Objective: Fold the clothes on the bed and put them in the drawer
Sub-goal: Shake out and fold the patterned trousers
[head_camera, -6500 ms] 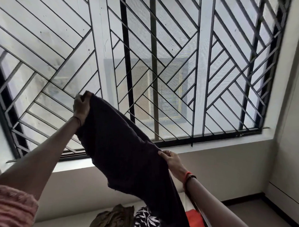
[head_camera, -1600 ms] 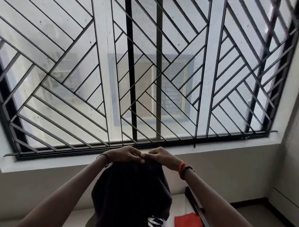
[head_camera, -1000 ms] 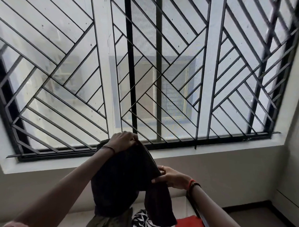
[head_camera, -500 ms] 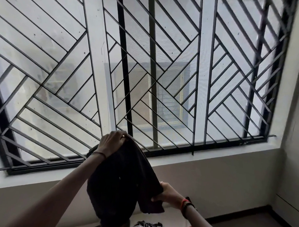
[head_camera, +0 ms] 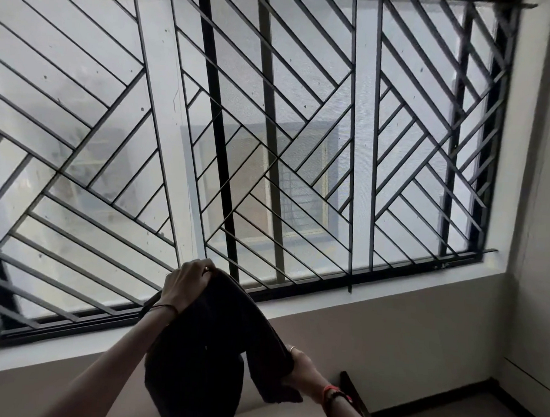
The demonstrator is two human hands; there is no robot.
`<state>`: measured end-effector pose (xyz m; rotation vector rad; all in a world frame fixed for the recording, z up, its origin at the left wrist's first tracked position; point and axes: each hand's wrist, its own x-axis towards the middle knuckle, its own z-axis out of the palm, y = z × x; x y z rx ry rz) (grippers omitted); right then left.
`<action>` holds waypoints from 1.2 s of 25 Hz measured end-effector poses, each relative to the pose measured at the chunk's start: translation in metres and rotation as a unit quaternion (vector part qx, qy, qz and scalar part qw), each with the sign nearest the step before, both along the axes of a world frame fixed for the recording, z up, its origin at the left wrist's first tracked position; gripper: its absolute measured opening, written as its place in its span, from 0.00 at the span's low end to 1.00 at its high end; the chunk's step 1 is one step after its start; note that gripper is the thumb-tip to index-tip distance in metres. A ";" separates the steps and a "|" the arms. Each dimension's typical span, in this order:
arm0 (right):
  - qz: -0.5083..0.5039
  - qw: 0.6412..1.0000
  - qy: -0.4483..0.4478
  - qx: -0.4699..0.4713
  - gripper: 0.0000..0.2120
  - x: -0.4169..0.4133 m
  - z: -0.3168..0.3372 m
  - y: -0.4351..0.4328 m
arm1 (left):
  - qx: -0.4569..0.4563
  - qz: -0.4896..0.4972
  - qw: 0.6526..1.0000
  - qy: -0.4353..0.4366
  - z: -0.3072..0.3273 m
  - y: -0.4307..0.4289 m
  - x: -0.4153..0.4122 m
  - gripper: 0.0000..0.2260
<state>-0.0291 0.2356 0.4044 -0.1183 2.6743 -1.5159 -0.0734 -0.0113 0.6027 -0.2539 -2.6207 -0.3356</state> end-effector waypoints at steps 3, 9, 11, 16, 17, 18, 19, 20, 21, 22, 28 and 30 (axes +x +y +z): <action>-0.032 0.999 0.013 0.022 0.06 -0.002 0.006 0.003 | 0.008 0.013 1.000 -0.015 -0.007 -0.007 -0.004 0.09; -0.133 0.989 0.014 0.058 0.09 -0.009 0.005 0.017 | 0.013 0.052 0.997 -0.057 -0.032 -0.025 -0.009 0.10; -0.161 0.983 0.013 0.091 0.08 -0.010 0.008 0.024 | 0.016 0.059 0.996 -0.071 -0.044 -0.033 -0.010 0.10; -0.199 0.960 0.032 0.193 0.11 -0.011 0.017 0.033 | 0.069 0.057 0.987 -0.136 -0.078 -0.055 -0.008 0.09; -0.205 0.951 0.045 0.229 0.14 -0.011 0.020 0.033 | 0.079 0.057 0.984 -0.149 -0.087 -0.059 -0.010 0.08; -0.206 0.941 0.061 0.261 0.15 -0.013 0.024 0.032 | 0.089 0.065 0.979 -0.170 -0.093 -0.062 -0.008 0.07; -0.198 0.937 0.076 0.279 0.15 -0.016 0.028 0.029 | 0.102 0.069 0.975 -0.186 -0.101 -0.067 -0.009 0.07; -0.185 0.937 0.087 0.285 0.15 -0.018 0.033 0.026 | 0.114 0.078 0.969 -0.203 -0.107 -0.069 -0.008 0.08; -0.167 0.941 0.089 0.279 0.16 -0.022 0.036 0.023 | 0.129 0.078 0.965 -0.212 -0.117 -0.071 -0.009 0.12; -0.151 0.950 0.089 0.257 0.15 -0.026 0.040 0.020 | 0.138 0.081 0.961 -0.225 -0.122 -0.071 -0.006 0.18; -0.101 0.987 0.076 0.096 0.09 -0.030 0.049 -0.008 | 0.156 0.059 0.941 -0.296 -0.145 -0.064 0.008 0.31; -0.124 0.989 0.064 0.057 0.10 -0.032 0.038 -0.017 | 0.174 0.051 0.931 -0.318 -0.147 -0.063 0.015 0.30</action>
